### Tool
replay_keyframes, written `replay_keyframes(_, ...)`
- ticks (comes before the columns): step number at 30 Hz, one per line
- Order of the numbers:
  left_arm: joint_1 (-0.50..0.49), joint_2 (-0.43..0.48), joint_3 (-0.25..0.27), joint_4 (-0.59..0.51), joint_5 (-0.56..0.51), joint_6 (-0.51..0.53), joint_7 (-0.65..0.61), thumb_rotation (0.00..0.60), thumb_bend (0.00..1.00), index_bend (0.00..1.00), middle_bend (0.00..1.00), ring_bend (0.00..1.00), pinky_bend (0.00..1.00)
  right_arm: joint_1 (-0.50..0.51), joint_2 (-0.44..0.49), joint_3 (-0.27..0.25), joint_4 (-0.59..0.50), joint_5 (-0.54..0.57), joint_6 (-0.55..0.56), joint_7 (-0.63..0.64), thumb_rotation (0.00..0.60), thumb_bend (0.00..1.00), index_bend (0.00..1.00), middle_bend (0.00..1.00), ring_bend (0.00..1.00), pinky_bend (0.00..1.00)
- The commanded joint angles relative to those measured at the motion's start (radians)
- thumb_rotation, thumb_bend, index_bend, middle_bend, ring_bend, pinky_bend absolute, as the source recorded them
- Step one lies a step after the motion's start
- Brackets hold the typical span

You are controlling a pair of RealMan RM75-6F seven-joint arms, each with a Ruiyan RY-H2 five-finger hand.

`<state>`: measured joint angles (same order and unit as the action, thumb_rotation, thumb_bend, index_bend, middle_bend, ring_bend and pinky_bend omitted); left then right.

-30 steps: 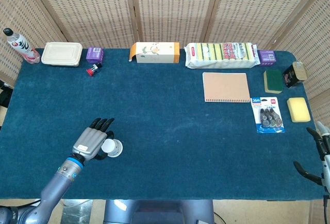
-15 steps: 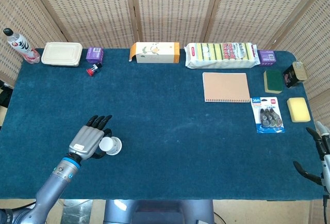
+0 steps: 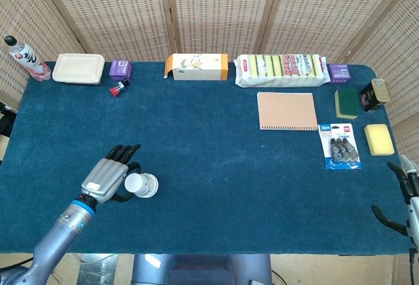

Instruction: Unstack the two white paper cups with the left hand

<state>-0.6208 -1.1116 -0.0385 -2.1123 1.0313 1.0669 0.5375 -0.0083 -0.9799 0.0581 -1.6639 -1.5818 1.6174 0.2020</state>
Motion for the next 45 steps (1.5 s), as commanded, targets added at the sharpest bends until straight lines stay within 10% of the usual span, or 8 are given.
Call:
replay_keyframes(1, -0.007, 0.014, -0.003, 0.007, -0.001, -0.021, -0.027, 0.6, 0.2, 0.39, 0.0, 0.0, 0.02, 0.0, 0.0, 0.0, 0.0, 0.001, 0.0, 0.0, 0.6, 0.28, 0.08, 0.0, 0.0, 0.0)
replay_keyframes(22, 0.096, 0.222, 0.017, 0.031, 0.186, 0.001, -0.311, 0.6, 0.2, 0.39, 0.0, 0.0, 0.02, 0.0, -0.004, -0.004, -0.006, -0.009, -0.001, -0.017, 0.6, 0.28, 0.08, 0.0, 0.0, 0.0)
replay_keyframes(34, 0.061, -0.005, 0.039, 0.317, 0.088, -0.147, -0.315, 0.6, 0.2, 0.39, 0.0, 0.0, 0.02, 0.004, -0.004, -0.009, -0.011, -0.008, -0.015, -0.03, 0.6, 0.28, 0.08, 0.0, 0.0, 0.0)
replay_keyframes(45, 0.03, -0.103, 0.017, 0.313, 0.072, -0.151, -0.267, 0.6, 0.2, 0.39, 0.0, 0.0, 0.02, 0.004, -0.003, -0.01, -0.009, -0.008, -0.017, -0.026, 0.6, 0.28, 0.08, 0.0, 0.0, 0.0)
